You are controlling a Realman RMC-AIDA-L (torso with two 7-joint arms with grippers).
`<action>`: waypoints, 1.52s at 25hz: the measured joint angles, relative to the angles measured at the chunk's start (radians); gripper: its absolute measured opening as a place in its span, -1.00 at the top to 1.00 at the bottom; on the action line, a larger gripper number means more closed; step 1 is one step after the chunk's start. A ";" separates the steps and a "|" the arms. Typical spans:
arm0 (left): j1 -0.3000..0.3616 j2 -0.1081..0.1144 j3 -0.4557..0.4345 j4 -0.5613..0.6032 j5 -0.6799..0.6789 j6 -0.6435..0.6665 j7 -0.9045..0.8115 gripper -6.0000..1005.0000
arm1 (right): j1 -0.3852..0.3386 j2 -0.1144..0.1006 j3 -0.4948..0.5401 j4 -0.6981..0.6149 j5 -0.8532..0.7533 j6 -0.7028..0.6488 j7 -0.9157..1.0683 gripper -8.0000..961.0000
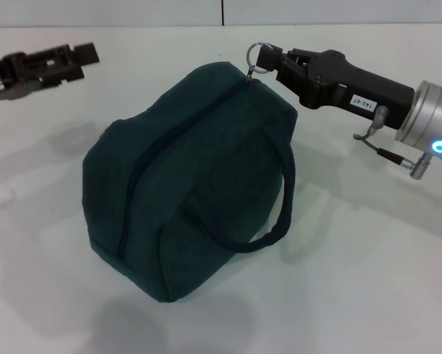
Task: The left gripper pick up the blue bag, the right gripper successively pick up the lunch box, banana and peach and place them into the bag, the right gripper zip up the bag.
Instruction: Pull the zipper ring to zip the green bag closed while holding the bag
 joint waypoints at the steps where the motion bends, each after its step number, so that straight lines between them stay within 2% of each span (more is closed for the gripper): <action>1: 0.000 0.001 0.000 0.003 -0.009 -0.003 0.000 -0.79 | -0.001 0.000 0.000 0.000 0.000 -0.004 0.000 0.86; 3: -0.008 0.001 0.012 0.007 -0.015 0.000 -0.002 -0.79 | -0.008 0.000 0.000 0.000 0.000 -0.009 0.000 0.86; 7: -0.042 -0.001 0.099 0.008 -0.015 0.015 -0.041 -0.79 | -0.013 0.000 0.000 0.000 0.000 -0.015 0.000 0.85; 12: -0.081 -0.016 0.190 0.005 -0.003 0.012 -0.065 -0.79 | -0.015 0.000 0.000 0.000 0.000 -0.023 0.000 0.85; 21: -0.136 -0.045 0.204 0.008 0.064 -0.003 -0.055 -0.75 | -0.020 -0.001 0.000 0.000 0.000 -0.041 0.000 0.85; 26: -0.142 -0.060 0.205 0.008 0.072 -0.037 -0.052 -0.69 | -0.021 -0.001 0.000 0.000 0.000 -0.046 0.000 0.84; 34: -0.143 -0.059 0.233 0.014 0.072 -0.036 -0.017 -0.60 | -0.023 -0.001 0.000 0.000 0.000 -0.049 0.000 0.84; 37: -0.143 -0.062 0.265 0.035 0.074 -0.035 -0.014 -0.07 | -0.024 -0.001 0.000 0.000 0.000 -0.049 0.000 0.84; 38: -0.143 -0.063 0.270 0.037 0.074 -0.036 -0.014 0.00 | -0.024 -0.001 0.000 0.000 0.000 -0.049 0.000 0.84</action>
